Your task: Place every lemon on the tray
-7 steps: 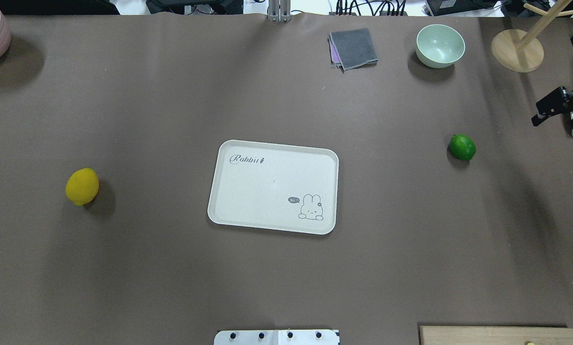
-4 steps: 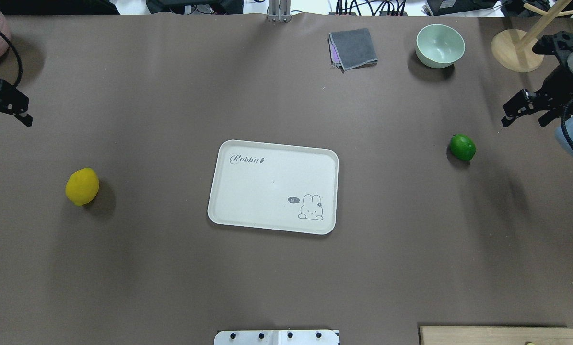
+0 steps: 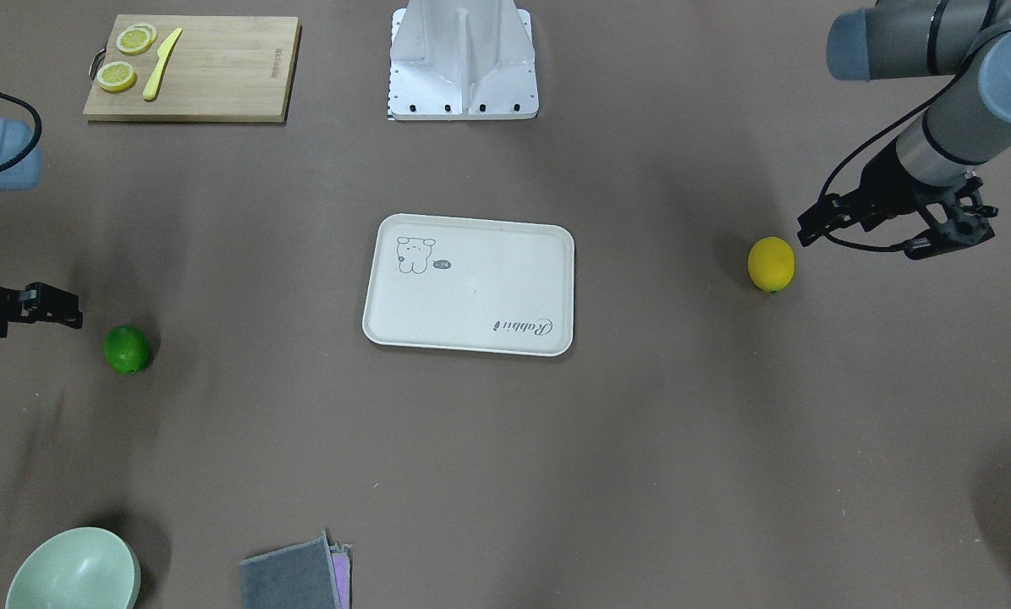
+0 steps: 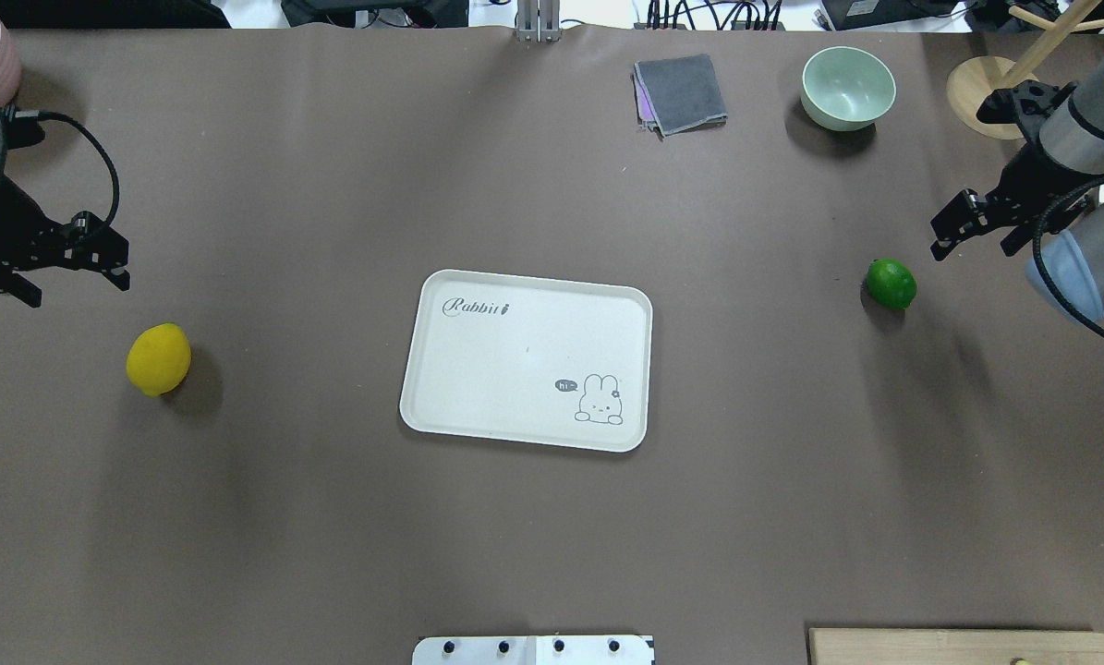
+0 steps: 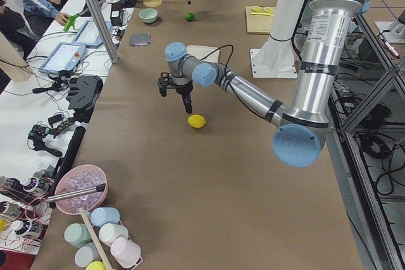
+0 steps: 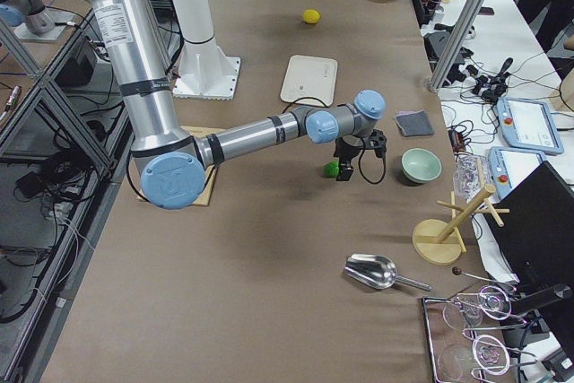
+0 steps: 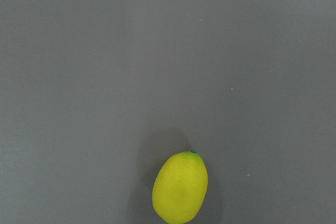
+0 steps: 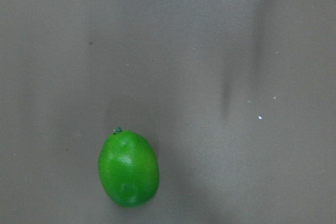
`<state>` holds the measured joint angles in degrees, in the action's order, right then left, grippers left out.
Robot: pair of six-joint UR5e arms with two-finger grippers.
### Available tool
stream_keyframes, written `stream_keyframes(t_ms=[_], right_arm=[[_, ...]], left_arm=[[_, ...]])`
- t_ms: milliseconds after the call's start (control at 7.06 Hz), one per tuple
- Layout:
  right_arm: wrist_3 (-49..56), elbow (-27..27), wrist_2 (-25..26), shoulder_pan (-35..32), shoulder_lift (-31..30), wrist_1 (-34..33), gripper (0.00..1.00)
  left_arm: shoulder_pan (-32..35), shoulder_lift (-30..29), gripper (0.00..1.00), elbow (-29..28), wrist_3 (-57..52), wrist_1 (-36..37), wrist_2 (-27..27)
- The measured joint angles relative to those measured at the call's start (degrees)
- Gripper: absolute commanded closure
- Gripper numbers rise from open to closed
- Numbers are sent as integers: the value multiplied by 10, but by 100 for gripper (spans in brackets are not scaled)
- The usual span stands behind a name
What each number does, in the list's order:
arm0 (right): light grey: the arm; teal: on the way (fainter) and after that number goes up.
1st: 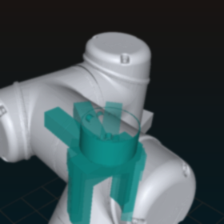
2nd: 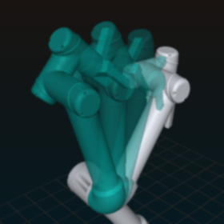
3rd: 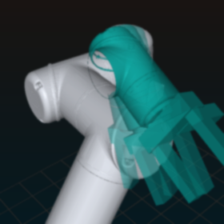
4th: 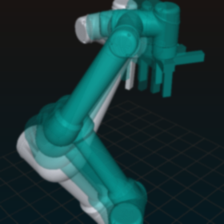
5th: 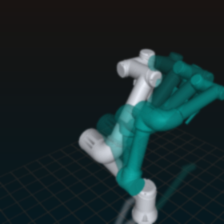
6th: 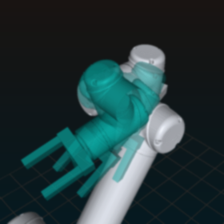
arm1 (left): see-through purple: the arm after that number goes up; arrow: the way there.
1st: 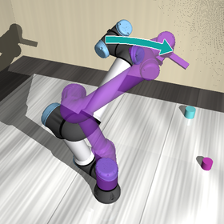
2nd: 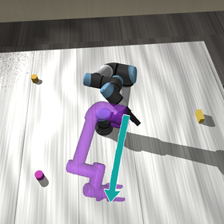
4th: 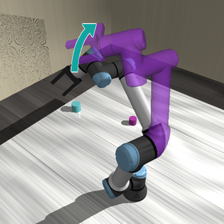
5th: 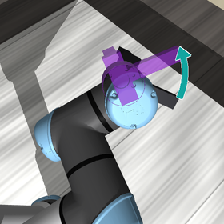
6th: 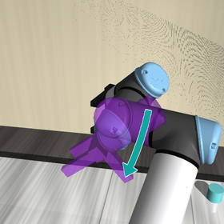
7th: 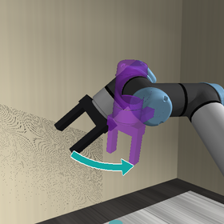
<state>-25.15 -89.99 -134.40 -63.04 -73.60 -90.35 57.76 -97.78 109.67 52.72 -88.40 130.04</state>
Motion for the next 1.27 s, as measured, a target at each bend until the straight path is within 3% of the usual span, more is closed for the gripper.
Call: stream_keyframes(t_ms=[283, 566, 850, 991, 1133, 1274], right_arm=[[-21, 27, 9, 31, 31, 19, 3], [-25, 61, 19, 49, 36, 82, 2], [-22, 71, 23, 60, 32, 103, 3], [-21, 73, 26, 69, 25, 115, 8], [-20, 74, 29, 77, 17, 128, 21], [-19, 75, 30, 80, 12, 135, 44]], left_arm=[[-26, 26, 2, -9, 40, -63, -17], [-44, 31, 2, -16, 62, -77, -27], [-63, 31, 2, -32, 88, -108, -41], [-72, 32, 2, -43, 104, -130, -45], [-81, 33, 2, -53, 113, -146, -54], [-89, 33, 2, -64, 116, -163, -63]])
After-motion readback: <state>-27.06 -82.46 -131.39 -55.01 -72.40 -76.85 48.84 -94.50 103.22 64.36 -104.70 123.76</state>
